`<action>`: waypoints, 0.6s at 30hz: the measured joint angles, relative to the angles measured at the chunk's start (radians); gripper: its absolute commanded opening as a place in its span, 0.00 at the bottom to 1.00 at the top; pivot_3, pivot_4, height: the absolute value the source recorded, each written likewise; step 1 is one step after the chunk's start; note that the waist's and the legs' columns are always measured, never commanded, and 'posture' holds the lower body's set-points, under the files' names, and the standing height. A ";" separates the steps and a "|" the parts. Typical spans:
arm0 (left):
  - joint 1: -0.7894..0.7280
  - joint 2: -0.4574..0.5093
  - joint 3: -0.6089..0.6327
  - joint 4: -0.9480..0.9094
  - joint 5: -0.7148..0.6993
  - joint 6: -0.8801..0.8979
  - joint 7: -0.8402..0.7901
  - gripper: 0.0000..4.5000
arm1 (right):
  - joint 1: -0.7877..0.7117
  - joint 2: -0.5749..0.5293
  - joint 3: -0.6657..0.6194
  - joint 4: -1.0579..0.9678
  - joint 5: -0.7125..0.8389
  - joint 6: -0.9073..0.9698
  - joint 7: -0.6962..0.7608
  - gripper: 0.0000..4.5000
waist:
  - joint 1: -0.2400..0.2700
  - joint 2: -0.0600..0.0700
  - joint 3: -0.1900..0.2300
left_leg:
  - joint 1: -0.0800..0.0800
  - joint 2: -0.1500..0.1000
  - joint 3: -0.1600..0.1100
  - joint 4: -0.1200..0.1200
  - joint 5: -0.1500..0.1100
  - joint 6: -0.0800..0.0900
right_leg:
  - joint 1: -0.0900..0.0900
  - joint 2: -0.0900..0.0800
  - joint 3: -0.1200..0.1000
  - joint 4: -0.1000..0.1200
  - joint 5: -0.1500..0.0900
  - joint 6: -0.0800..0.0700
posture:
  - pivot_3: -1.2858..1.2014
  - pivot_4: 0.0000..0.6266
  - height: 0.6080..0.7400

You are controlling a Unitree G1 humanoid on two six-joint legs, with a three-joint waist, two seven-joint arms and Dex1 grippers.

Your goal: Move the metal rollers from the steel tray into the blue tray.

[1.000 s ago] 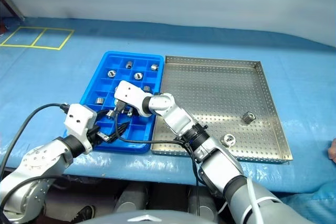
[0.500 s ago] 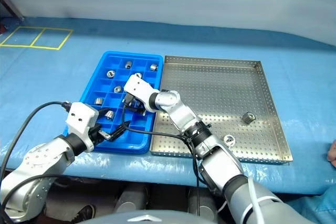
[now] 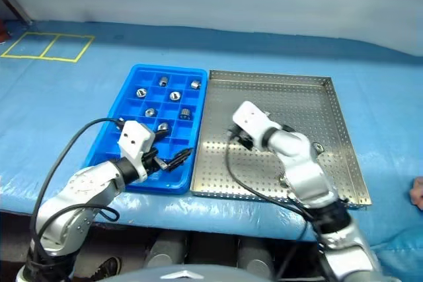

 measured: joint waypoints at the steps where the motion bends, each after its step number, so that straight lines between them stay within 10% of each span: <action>1: -0.025 -0.012 -0.018 0.011 0.000 -0.009 -0.004 1.00 | 0.028 -0.012 -0.032 -0.044 0.000 0.037 -0.004 0.82 | -0.012 0.000 0.000 | 0.001 0.001 0.000 0.000 0.000 0.000 | 0.000 0.001 0.000 0.001 -0.002 0.002 | 0.54 0.24 1.00; 18: -0.142 -0.042 -0.151 0.158 0.064 -0.070 -0.070 1.00 | 0.091 0.192 -0.355 0.138 0.043 0.127 -0.318 0.82 | -0.059 0.000 0.000 | 0.001 0.000 0.000 0.004 0.001 0.001 | 0.002 0.002 0.002 0.003 -0.001 0.006 | 0.51 0.24 1.00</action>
